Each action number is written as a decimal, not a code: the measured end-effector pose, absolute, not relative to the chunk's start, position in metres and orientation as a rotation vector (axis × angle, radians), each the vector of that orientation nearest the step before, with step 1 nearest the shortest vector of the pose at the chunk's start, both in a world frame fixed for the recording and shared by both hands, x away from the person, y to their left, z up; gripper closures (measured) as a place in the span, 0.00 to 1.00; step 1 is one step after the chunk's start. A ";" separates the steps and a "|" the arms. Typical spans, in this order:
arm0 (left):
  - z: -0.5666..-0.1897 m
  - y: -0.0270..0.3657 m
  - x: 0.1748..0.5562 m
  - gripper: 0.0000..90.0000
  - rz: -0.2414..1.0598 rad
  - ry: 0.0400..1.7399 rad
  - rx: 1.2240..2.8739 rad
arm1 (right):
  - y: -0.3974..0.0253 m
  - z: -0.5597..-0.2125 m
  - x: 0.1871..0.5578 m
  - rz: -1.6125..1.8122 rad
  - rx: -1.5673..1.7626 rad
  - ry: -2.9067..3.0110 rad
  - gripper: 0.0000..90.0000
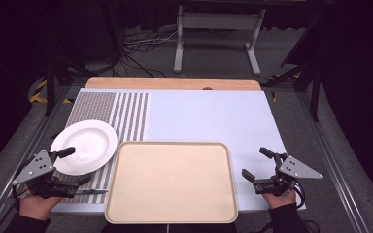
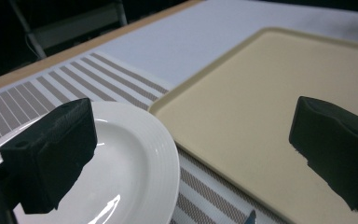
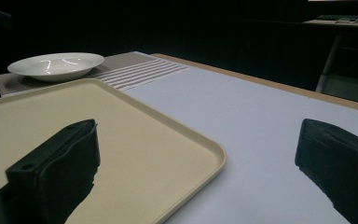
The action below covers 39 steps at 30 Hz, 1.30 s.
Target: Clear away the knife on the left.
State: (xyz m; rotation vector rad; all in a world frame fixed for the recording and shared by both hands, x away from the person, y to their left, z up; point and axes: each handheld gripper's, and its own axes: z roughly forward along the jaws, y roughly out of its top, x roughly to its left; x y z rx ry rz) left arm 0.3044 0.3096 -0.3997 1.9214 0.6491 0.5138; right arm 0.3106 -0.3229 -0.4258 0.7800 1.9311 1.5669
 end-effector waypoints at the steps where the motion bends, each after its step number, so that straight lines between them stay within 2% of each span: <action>1: -0.397 0.309 0.305 0.02 0.510 0.641 1.949 | -0.323 -0.426 0.311 1.570 0.785 1.930 0.01; 14: -0.377 0.307 0.308 0.03 0.454 0.582 2.221 | -0.323 -0.426 0.312 1.577 0.785 1.945 0.01; 39: -0.377 0.300 0.311 0.03 0.343 0.550 2.529 | -0.322 -0.427 0.312 1.570 0.782 1.964 0.01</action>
